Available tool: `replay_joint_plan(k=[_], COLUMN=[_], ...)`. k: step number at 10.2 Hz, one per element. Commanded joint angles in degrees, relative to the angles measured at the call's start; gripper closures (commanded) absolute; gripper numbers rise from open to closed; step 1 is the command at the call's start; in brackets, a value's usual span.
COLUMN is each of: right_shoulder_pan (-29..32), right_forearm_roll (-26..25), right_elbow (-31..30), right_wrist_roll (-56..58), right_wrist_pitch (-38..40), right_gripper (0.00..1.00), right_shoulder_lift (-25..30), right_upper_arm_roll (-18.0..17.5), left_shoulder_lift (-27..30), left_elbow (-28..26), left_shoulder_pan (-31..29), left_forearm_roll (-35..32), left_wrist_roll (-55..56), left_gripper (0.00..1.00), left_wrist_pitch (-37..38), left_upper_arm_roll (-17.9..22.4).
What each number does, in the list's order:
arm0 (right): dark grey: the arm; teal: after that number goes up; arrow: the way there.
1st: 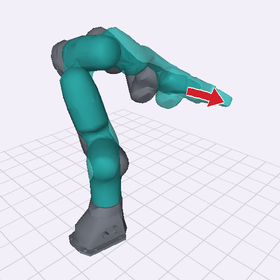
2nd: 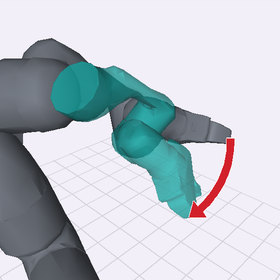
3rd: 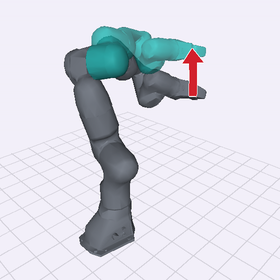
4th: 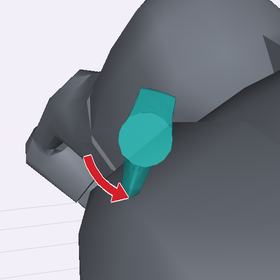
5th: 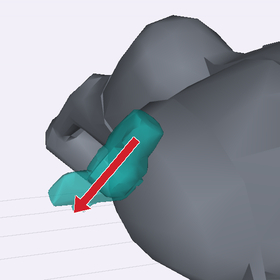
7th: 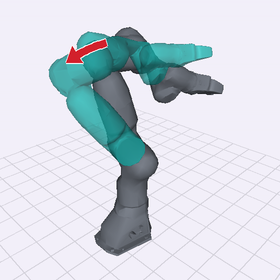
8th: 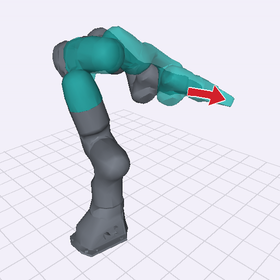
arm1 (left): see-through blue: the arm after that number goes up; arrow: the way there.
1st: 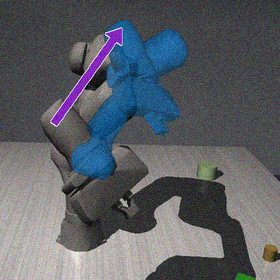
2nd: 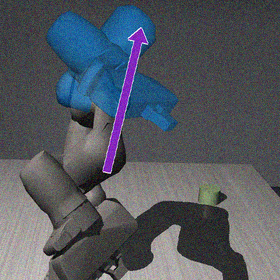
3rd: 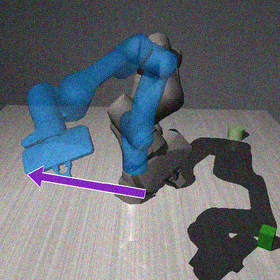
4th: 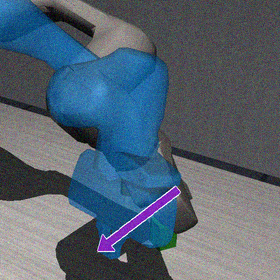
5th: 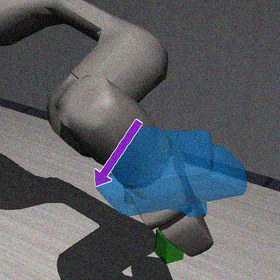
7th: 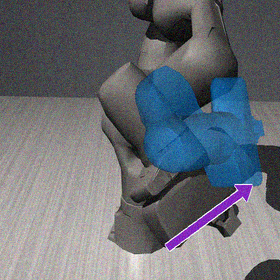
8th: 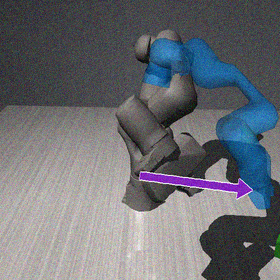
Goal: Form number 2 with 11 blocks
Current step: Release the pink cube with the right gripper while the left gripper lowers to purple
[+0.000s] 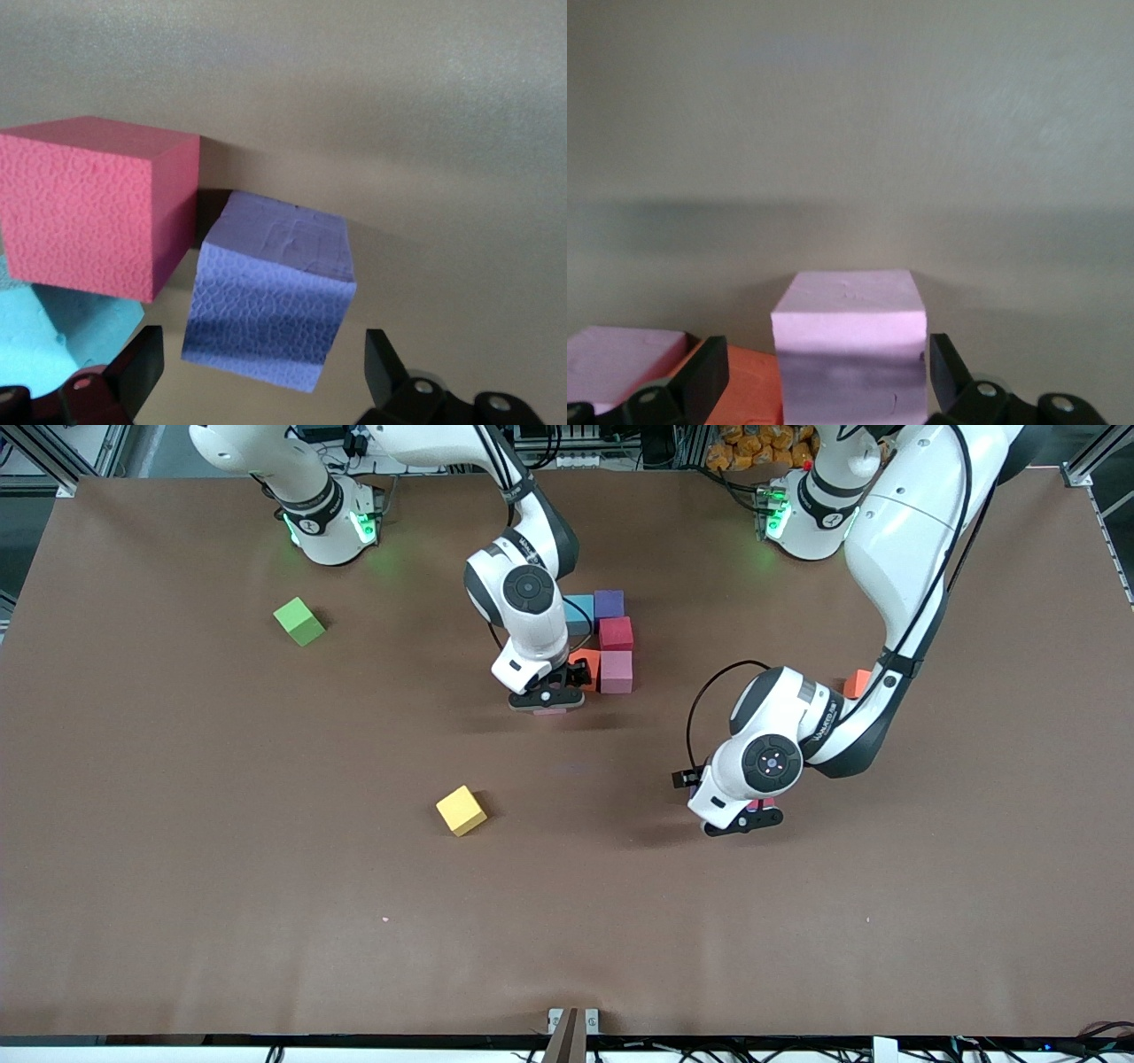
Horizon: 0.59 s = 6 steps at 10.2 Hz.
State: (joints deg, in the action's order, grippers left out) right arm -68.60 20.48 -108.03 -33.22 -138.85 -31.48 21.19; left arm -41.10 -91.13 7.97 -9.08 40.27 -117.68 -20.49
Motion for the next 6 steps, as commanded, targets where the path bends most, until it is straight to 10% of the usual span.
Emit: replay_joint_plan(k=[1,6], right_shoulder_pan=[-0.22,7.74], right_forearm_roll=[0.79,0.70], right_elbow=[-0.95,5.88], right_wrist_roll=[0.17,13.32], right_wrist_pitch=[2.95,10.68], right_gripper=[0.00,0.00], right_shoulder_lift=[4.66,4.94], right_upper_arm_roll=[2.79,8.60], left_shoulder_lift=[-0.91,-0.74], left_elbow=[0.52,0.70], left_shoulder_pan=[-0.15,-0.50], left_forearm_roll=[-1.90,-3.22], left_wrist_roll=[0.51,0.07], left_gripper=[0.00,0.00], left_wrist_pitch=[-1.23,-1.41], left_upper_arm_roll=[-0.17,-0.17])
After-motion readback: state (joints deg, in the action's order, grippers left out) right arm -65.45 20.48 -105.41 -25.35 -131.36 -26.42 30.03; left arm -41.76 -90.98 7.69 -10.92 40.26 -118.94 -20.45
